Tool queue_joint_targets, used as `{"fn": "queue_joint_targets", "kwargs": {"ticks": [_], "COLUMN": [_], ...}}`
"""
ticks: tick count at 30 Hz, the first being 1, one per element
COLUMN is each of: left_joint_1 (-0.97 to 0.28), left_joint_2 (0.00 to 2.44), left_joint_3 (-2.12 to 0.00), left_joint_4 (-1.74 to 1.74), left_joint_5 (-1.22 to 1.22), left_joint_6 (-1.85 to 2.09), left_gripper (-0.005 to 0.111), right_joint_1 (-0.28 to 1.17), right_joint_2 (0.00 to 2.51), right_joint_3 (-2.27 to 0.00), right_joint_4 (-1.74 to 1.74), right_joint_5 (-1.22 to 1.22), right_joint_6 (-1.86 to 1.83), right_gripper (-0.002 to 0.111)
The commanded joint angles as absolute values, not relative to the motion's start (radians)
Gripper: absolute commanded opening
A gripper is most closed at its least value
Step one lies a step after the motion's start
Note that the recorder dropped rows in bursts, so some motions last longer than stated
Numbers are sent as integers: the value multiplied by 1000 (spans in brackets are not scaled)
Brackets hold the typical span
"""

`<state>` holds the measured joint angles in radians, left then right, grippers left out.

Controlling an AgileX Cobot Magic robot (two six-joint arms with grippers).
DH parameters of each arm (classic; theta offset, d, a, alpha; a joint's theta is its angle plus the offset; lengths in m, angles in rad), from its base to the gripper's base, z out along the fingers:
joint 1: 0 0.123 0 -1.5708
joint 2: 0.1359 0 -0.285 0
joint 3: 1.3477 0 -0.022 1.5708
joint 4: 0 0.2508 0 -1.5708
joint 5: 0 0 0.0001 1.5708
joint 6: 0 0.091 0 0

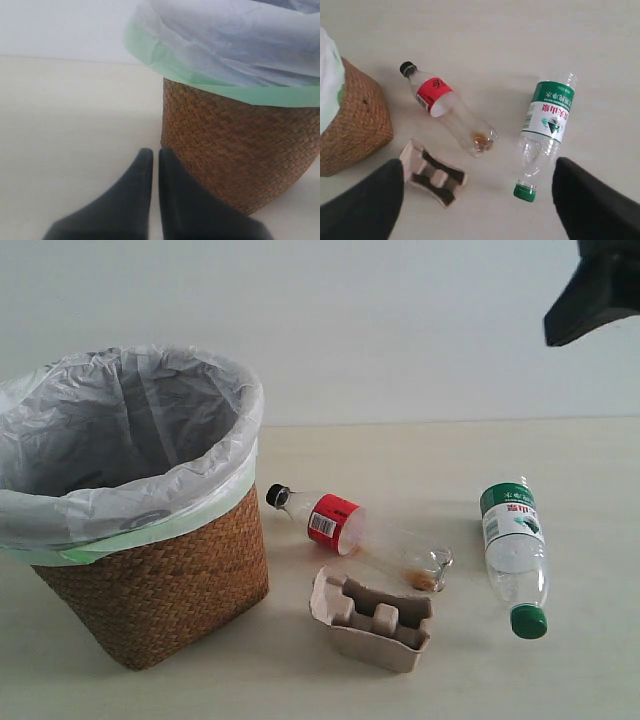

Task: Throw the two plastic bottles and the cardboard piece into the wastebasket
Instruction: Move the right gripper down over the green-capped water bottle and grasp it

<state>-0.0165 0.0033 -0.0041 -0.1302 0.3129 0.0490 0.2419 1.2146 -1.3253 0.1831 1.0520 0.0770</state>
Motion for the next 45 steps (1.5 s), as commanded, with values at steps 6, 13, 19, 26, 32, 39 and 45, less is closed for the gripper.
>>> {"fn": "queue_joint_targets", "kwargs": {"ticks": [6, 13, 19, 26, 32, 39, 45], "left_joint_1": [-16, -16, -16, -16, -16, -16, -16], "left_joint_2": [0, 0, 0, 0, 0, 0, 0], "left_joint_3": [0, 0, 0, 0, 0, 0, 0], "left_joint_4": [-127, -127, -127, -127, -127, -127, -127], "left_joint_5": [310, 310, 310, 310, 310, 310, 310], "left_joint_6": [44, 44, 44, 44, 44, 44, 44], "left_gripper": [4, 4, 4, 4, 4, 4, 4], "right_joint_1": [242, 242, 242, 242, 242, 242, 242], "right_joint_2": [1488, 1588, 1655, 1759, 1837, 1932, 2005], "right_joint_3": [-1359, -1359, -1359, -1359, -1359, -1359, -1359], "right_joint_4": [91, 43, -16, -43, -41, -41, -43], "right_joint_5": [1031, 1006, 995, 946, 893, 828, 788], "right_joint_6": [205, 228, 228, 230, 230, 248, 252], "right_gripper": [61, 68, 67, 67, 67, 67, 67]}}
